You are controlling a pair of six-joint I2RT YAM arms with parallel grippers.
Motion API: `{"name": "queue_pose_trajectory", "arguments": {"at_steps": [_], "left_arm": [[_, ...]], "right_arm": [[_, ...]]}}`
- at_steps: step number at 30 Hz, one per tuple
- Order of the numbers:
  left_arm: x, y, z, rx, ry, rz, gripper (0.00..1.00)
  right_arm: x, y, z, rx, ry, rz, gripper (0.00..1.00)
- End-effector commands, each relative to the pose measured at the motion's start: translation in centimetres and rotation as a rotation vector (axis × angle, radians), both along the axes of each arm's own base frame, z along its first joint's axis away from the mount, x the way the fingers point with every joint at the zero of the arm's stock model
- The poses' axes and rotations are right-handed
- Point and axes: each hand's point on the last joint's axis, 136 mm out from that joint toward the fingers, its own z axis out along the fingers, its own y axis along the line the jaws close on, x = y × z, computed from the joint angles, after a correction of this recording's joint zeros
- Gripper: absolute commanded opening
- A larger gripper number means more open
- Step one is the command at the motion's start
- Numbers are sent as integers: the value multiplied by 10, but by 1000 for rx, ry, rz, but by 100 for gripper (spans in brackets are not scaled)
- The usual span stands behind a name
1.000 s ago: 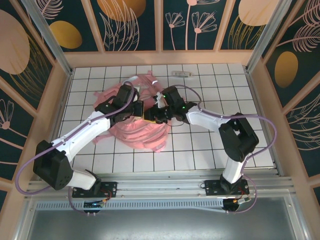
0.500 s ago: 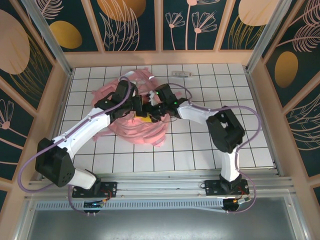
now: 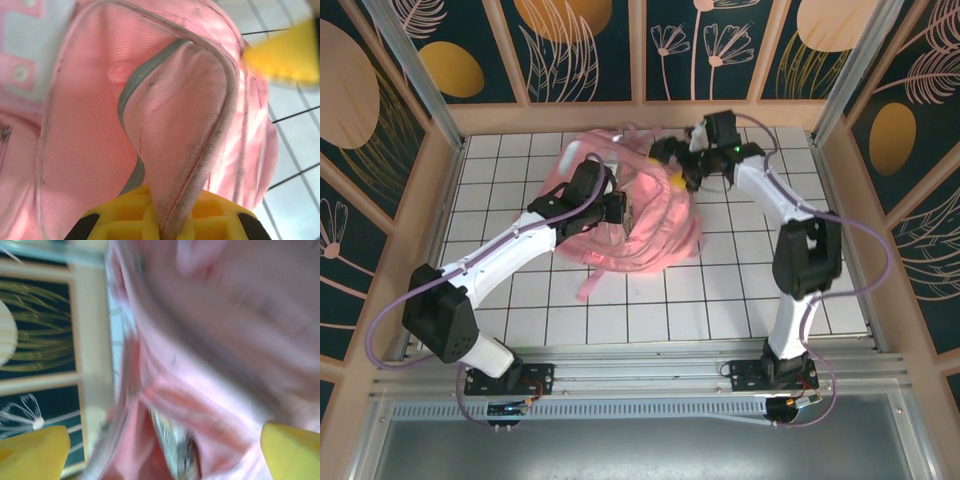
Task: Pack the student bag
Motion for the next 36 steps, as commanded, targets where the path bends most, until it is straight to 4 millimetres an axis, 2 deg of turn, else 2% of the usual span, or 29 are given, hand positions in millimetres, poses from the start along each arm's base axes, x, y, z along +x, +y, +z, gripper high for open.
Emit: {"name": "queue_pose_trajectory", "arguments": {"at_steps": [1, 2, 5, 8, 9, 12, 15, 17, 19, 21, 23, 25, 28, 33, 36], "left_arm": [[-10, 33, 0, 119, 43, 35, 0], [-9, 40, 0, 129, 46, 53, 0], [-10, 71, -4, 167, 56, 125, 0], [-13, 97, -5, 175, 61, 171, 0], [-14, 100, -4, 178, 59, 169, 0], [-13, 99, -4, 179, 67, 162, 0], [-12, 96, -4, 162, 74, 168, 0], [-12, 95, -1, 148, 67, 167, 0], [-12, 97, 0, 153, 68, 175, 0], [-14, 97, -1, 149, 69, 170, 0], [-17, 94, -2, 126, 74, 163, 0], [-20, 92, -8, 117, 96, 157, 0], [-25, 90, -14, 98, 116, 150, 0], [-29, 92, -14, 110, 128, 146, 0], [-30, 93, -13, 115, 128, 141, 0]], "right_arm": [[24, 0, 19, 15, -111, -7, 99], [25, -5, 22, 36, -124, -35, 99], [45, -50, -2, 51, -48, -240, 99], [87, -97, -25, -22, -52, -435, 99], [103, -106, -29, -10, -60, -475, 99], [148, -113, -37, 45, -90, -507, 99], [183, -107, -65, 93, -10, -498, 99], [200, -110, -81, 82, 15, -531, 99], [216, -115, -85, 89, 17, -562, 99], [230, -118, -80, 119, -51, -587, 99], [238, -118, -79, 177, -113, -579, 99], [246, -121, -88, 193, -113, -574, 99], [252, -115, -107, 212, -101, -539, 99], [251, -115, -142, 217, -32, -561, 99], [244, -106, -163, 209, 32, -522, 99]]}}
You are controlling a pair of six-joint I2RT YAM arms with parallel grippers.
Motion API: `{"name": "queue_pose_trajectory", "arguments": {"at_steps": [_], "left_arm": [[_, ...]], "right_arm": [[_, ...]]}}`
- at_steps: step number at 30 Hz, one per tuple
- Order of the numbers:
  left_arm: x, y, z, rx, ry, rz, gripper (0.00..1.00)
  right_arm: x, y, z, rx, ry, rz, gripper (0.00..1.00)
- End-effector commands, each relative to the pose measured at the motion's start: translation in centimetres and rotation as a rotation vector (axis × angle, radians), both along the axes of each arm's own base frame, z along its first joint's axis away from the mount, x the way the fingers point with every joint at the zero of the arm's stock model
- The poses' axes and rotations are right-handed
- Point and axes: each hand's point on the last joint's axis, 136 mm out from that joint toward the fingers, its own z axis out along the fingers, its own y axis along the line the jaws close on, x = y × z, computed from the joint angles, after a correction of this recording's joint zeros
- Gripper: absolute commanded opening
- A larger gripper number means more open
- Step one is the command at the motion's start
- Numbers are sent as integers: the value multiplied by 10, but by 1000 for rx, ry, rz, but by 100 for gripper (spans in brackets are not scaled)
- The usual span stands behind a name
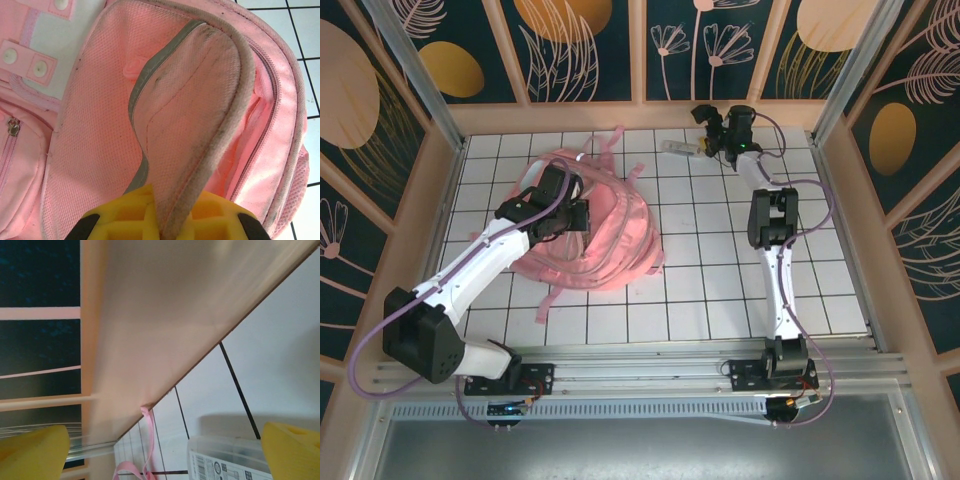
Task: Pack the student bag
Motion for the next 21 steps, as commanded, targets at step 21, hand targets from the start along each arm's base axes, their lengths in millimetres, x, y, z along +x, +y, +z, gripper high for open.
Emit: {"name": "queue_pose_trajectory", "arguments": {"at_steps": [21], "left_arm": [[17, 14, 16, 54, -52, 0, 0]], "right_arm": [[-234, 7, 8, -785, 338, 271, 99]]}}
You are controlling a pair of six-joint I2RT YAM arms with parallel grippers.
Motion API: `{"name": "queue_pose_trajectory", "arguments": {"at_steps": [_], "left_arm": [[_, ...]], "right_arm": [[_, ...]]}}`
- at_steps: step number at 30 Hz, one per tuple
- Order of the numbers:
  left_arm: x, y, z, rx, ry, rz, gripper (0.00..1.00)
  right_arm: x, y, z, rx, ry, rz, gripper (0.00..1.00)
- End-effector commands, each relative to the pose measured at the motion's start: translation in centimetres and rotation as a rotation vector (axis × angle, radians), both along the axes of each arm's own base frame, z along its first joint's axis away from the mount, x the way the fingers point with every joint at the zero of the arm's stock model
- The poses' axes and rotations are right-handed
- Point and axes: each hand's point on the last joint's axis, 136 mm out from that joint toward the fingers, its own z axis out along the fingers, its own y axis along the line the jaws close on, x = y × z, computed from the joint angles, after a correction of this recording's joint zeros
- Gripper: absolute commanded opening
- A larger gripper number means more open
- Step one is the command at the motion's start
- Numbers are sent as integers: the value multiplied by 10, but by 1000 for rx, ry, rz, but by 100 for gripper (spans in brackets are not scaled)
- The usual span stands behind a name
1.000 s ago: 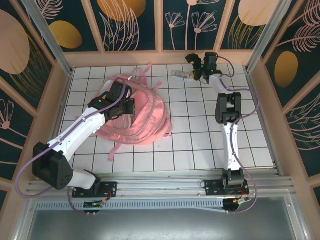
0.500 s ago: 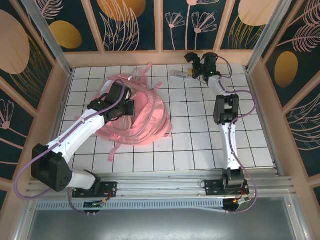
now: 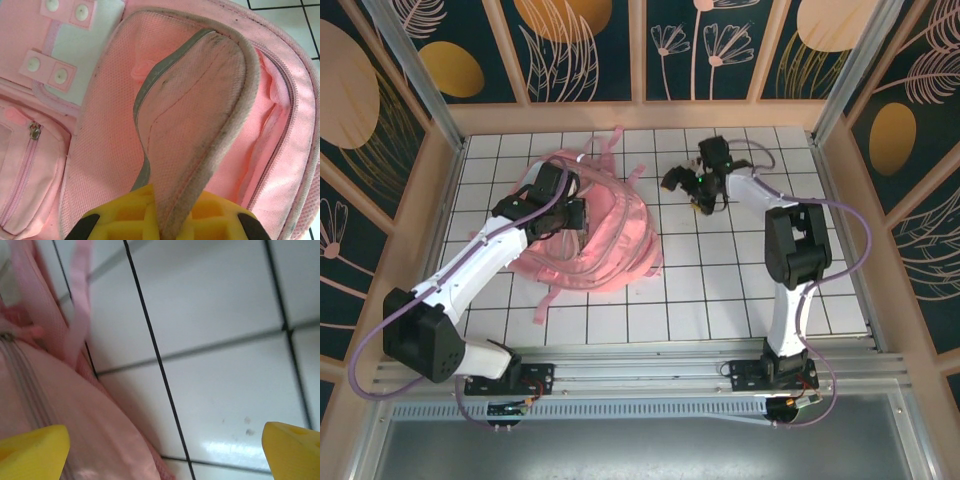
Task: Pack the student bag
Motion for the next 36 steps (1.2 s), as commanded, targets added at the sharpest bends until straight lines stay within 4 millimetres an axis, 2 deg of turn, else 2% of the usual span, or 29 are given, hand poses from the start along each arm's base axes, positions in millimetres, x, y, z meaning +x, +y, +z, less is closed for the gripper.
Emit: {"name": "queue_pose_trajectory", "arguments": {"at_steps": [1, 4, 9, 12, 16, 19, 21, 26, 30, 33, 36], "left_arm": [[13, 2, 15, 7, -49, -4, 0], [13, 1, 16, 5, -50, -6, 0], [6, -3, 11, -33, -32, -17, 0], [1, -4, 7, -41, -10, -25, 0], [-7, -3, -1, -39, 19, -34, 0], [-11, -3, -6, -42, 36, -45, 0], [-12, -3, -7, -37, 41, -48, 0], [-12, -2, -6, -33, 37, -52, 0], [-13, -3, -2, -41, 26, -57, 0], [-15, -1, 0, -41, 18, -55, 0], [-16, -1, 0, -45, 11, -55, 0]], "right_arm": [[22, -55, 6, -274, -1, -59, 99], [52, -90, 0, -257, 86, -207, 99], [133, -113, 20, -467, -158, -171, 99], [169, -105, 14, -371, -286, -90, 99], [190, -108, 11, -317, -375, -36, 99], [195, -107, 0, -225, -372, -13, 99], [195, -97, -7, -170, -373, 34, 99], [179, -74, -40, -11, -277, 127, 99], [156, -74, -60, -45, -192, 159, 99], [134, -67, -56, -73, -163, 199, 99], [114, -62, -55, -239, -163, 247, 99]]}}
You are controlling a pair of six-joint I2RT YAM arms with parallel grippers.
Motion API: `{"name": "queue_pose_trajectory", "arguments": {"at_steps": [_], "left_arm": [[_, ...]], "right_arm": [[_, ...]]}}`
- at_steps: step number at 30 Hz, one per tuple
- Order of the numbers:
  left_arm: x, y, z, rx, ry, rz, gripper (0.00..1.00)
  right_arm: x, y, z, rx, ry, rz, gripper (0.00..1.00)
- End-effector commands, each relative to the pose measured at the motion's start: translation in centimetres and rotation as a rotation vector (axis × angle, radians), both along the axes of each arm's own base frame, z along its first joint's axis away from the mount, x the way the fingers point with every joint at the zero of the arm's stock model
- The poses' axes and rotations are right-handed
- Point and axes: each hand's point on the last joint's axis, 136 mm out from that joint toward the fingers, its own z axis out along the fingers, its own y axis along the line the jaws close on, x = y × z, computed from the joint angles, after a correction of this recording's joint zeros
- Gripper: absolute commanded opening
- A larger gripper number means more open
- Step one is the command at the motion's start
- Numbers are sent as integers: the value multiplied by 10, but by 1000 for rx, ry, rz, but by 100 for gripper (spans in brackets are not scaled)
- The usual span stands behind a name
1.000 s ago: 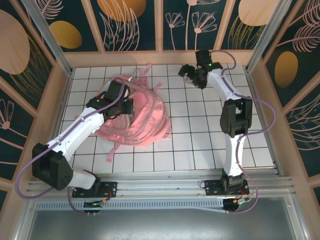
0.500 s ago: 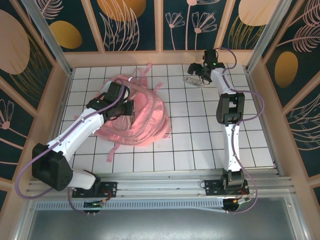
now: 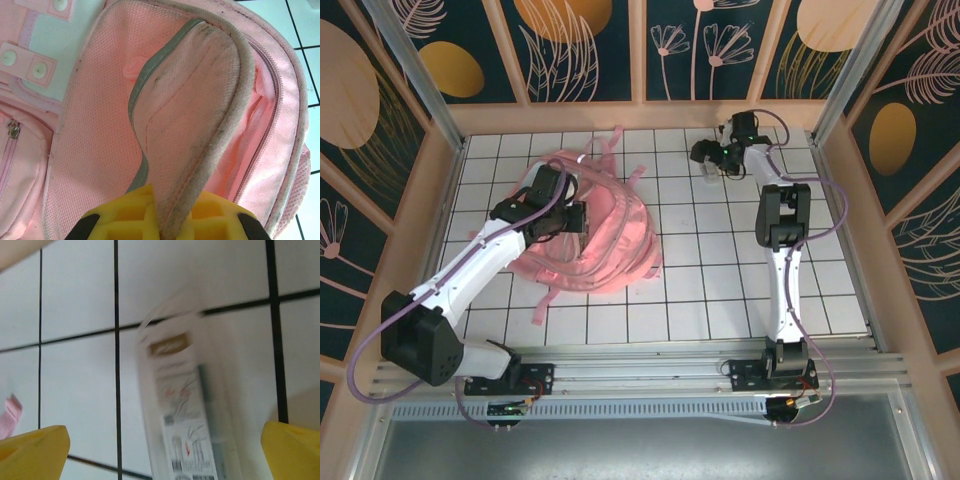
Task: Pack the student bag
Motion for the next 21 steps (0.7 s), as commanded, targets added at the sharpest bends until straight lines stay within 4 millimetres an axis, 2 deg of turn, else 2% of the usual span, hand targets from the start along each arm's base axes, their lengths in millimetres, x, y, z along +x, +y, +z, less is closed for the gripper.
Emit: {"name": "queue_pose_trajectory", "arguments": {"at_steps": [1, 3, 10, 14, 18, 21], "left_arm": [[-9, 5, 3, -5, -6, -11, 0], [-9, 4, 5, -15, -10, -11, 0], [-13, 6, 10, -10, -8, -14, 0], [-17, 8, 10, -9, 2, -14, 0], [-17, 6, 7, -9, 16, -19, 0], [-17, 4, 6, -12, 28, -23, 0]], "right_arm": [[-39, 17, 2, -189, 58, 66, 99], [-42, 10, -3, -275, 80, 32, 99], [-41, -11, -29, -403, 188, -146, 99], [-35, -11, -43, -379, 205, -247, 99], [-23, 0, -52, -285, 201, -292, 99], [-18, -8, -56, -291, 207, -371, 99]]}}
